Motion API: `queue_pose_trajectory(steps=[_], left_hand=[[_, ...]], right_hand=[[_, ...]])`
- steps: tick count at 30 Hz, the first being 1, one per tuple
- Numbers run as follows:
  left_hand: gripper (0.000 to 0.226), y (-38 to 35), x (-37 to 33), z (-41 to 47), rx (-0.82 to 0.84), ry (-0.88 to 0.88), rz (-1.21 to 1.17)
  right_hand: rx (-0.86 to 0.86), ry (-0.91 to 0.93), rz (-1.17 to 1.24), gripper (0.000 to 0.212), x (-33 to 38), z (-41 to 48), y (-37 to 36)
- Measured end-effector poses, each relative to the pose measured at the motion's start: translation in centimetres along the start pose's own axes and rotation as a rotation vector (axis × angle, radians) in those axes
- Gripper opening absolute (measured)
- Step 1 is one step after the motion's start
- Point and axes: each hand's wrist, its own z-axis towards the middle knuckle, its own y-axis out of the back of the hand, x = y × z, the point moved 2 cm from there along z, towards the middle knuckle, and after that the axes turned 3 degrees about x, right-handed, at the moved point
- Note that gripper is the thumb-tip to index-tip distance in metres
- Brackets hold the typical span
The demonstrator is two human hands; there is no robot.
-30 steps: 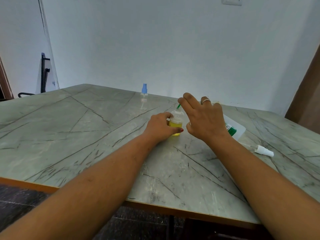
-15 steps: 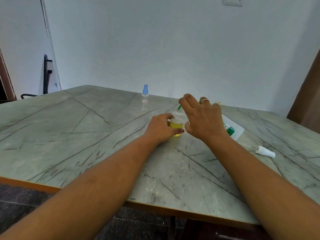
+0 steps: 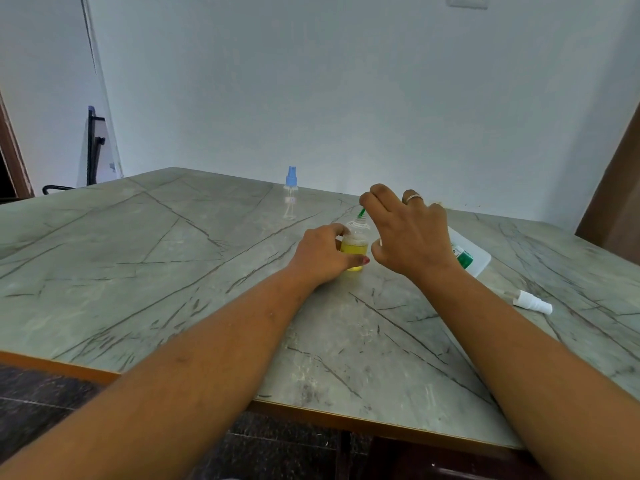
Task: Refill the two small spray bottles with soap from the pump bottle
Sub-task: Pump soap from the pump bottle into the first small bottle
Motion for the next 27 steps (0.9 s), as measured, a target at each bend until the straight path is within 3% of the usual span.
queue_pose_trajectory(steps=[16, 24, 27], left_hand=[[0.071, -0.06, 0.12, 0.11, -0.002, 0.004, -0.016], [0.07, 0.08, -0.06, -0.03, 0.005, -0.006, -0.017], [0.07, 0.04, -0.07, -0.04, 0.003, -0.001, -0.021]], right_hand=[[0.037, 0.007, 0.005, 0.067, -0.03, -0.06, -0.24], [-0.013, -0.043, 0.124, 0.039, 0.03, 0.74, 0.47], [-0.028, -0.039, 0.138, 0.037, -0.05, 0.76, 0.45]])
